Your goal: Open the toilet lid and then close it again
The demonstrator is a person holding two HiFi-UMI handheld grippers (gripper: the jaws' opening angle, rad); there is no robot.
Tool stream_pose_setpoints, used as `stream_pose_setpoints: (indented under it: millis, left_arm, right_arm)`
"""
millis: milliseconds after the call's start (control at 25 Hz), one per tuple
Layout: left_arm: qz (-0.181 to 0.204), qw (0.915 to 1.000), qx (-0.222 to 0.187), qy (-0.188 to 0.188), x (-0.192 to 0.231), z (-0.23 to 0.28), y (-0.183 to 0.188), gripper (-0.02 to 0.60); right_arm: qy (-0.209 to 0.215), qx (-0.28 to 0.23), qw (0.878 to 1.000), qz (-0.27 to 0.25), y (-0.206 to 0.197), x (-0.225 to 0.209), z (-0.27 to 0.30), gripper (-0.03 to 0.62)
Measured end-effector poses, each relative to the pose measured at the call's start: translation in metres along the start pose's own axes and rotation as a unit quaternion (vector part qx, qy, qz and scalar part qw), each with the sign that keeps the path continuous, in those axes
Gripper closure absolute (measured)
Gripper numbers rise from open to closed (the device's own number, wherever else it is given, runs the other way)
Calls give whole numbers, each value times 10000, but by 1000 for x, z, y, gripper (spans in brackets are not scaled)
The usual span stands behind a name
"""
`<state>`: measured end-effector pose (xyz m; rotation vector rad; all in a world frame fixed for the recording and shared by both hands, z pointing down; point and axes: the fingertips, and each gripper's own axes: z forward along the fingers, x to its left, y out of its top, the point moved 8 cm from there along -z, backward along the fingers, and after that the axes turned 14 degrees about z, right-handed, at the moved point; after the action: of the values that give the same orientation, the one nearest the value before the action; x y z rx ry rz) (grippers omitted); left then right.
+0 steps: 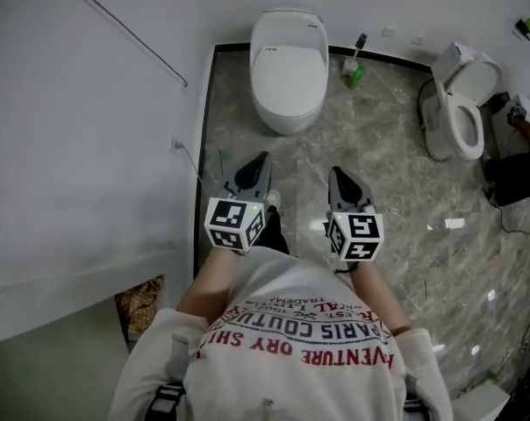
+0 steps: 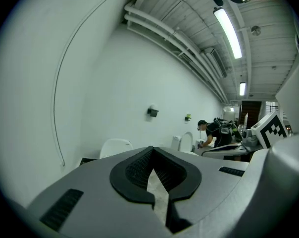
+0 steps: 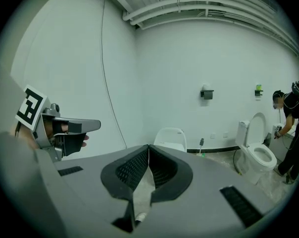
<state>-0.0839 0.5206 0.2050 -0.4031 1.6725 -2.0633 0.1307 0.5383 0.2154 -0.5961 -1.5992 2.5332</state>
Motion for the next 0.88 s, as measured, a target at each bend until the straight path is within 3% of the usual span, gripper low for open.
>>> stream_pose_setpoints:
  millis: [200, 440, 600, 880]
  left_arm:
    - [-32, 9993, 236, -283, 74, 86, 1, 574]
    - [232, 9962, 476, -692, 142, 174, -8, 575]
    - [276, 9931, 772, -834, 162, 212, -32, 575]
    - [54, 9870, 1302, -936, 172, 272, -97, 575]
  right_arm:
    - [-210, 137, 9997, 32, 39, -9, 100, 579]
    - [-362, 334, 9987, 108, 63, -20, 210, 579]
    - [-328, 589, 9977, 77, 60, -32, 256, 579]
    - [113, 1115, 9925, -488, 29, -68, 328, 579]
